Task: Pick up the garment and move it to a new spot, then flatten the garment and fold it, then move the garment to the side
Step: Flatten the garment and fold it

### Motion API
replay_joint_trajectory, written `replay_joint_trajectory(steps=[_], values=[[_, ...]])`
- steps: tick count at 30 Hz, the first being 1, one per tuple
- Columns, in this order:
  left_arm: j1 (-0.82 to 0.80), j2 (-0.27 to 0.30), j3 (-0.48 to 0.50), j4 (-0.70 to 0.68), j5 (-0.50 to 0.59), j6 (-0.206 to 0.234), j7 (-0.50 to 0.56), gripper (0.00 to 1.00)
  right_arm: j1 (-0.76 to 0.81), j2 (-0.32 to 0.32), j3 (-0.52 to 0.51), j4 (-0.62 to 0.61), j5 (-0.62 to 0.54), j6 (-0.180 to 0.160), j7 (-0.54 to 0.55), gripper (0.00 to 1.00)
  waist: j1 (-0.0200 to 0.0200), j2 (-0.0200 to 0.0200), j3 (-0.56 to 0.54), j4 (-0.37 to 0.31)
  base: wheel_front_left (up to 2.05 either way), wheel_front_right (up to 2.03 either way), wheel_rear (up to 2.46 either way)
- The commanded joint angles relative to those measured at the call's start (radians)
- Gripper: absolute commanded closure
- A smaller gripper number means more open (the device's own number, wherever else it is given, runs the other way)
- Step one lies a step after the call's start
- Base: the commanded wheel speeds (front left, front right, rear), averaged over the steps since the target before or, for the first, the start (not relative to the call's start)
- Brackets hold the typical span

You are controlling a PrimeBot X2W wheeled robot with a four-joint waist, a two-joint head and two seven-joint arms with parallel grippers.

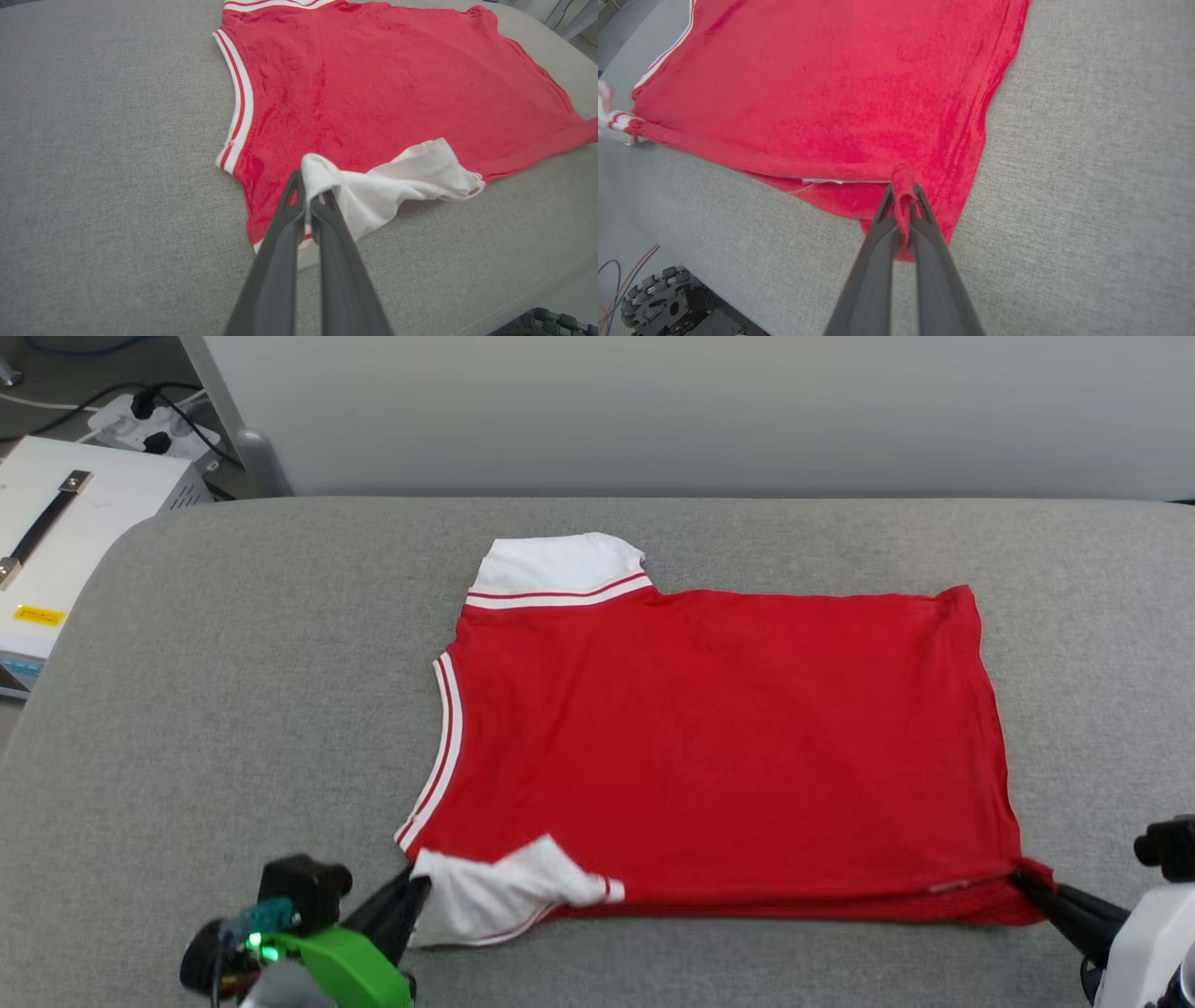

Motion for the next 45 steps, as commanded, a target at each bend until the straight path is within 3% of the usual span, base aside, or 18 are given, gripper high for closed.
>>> replay_joint_trajectory(steps=[1, 9, 13, 14, 17, 25, 36, 37, 38, 39, 45], values=[[-0.046, 0.006, 0.009, 0.009, 0.023, -0.013, 0.004, 1.00, -0.024, 0.000, -0.015, -0.005, -0.006, -0.001, 0.004, 1.00, 0.0001, 0.0000, 0.025, -0.004, 0.00, 0.00, 0.00], [-0.262, -0.024, 0.029, 0.129, 0.045, -0.122, 0.038, 1.00, -0.115, 0.017, -0.083, -0.027, -0.007, -0.001, 0.062, 1.00, 0.0001, 0.0000, 0.119, -0.035, 0.00, 0.00, 0.00], [-0.357, -0.045, 0.033, 0.231, 0.051, -0.177, 0.048, 1.00, -0.174, 0.034, -0.100, -0.012, -0.013, -0.001, 0.105, 1.00, 0.0001, 0.0000, 0.159, -0.049, 0.00, 0.00, 0.00], [-0.419, -0.057, 0.033, 0.314, 0.057, -0.210, 0.052, 1.00, -0.224, 0.057, -0.105, 0.007, -0.018, -0.001, 0.142, 1.00, 0.0001, 0.0000, 0.187, -0.061, 0.00, 0.00, 0.00], [-0.468, -0.074, 0.028, 0.391, 0.056, -0.239, 0.057, 1.00, -0.275, 0.084, -0.105, 0.034, -0.028, -0.001, 0.169, 1.00, 0.0001, 0.0000, 0.210, -0.069, 0.00, 0.00, 0.00], [-0.527, -0.128, -0.029, 0.567, 0.044, -0.280, 0.068, 1.00, -0.366, 0.154, -0.077, 0.145, -0.063, -0.001, 0.203, 1.00, 0.0001, 0.0000, 0.249, -0.072, 0.00, 0.00, 0.00], [-0.536, -0.178, -0.134, 0.690, 0.008, -0.287, 0.018, 1.00, -0.403, 0.219, 0.007, 0.247, -0.103, -0.001, 0.169, 1.00, 0.0001, 0.0000, 0.241, -0.058, 0.00, 0.00, 0.00], [-0.538, -0.180, -0.135, 0.698, 0.003, -0.287, 0.004, 0.67, -0.401, 0.221, 0.007, 0.249, -0.097, -0.001, 0.156, 0.93, 0.0001, 0.0000, 0.232, -0.055, 0.00, 0.00, 0.00], [-0.541, -0.179, -0.138, 0.704, 0.002, -0.287, -0.007, 0.00, -0.399, 0.221, 0.007, 0.249, -0.091, -0.001, 0.148, 0.60, 0.0001, 0.0000, 0.226, -0.053, 0.00, 0.00, 0.00], [-0.556, -0.171, -0.147, 0.709, 0.000, -0.287, -0.043, 0.00, -0.387, 0.202, 0.004, 0.244, -0.086, -0.001, 0.108, 0.00, 0.0001, 0.0000, 0.197, -0.042, 0.00, 0.00, 0.00], [-0.607, -0.126, -0.145, 0.676, 0.016, -0.287, -0.072, 0.00, -0.324, 0.128, -0.021, 0.198, -0.073, -0.001, 0.027, 0.00, 0.0001, 0.0000, 0.138, -0.013, 0.00, 0.00, 0.00]])
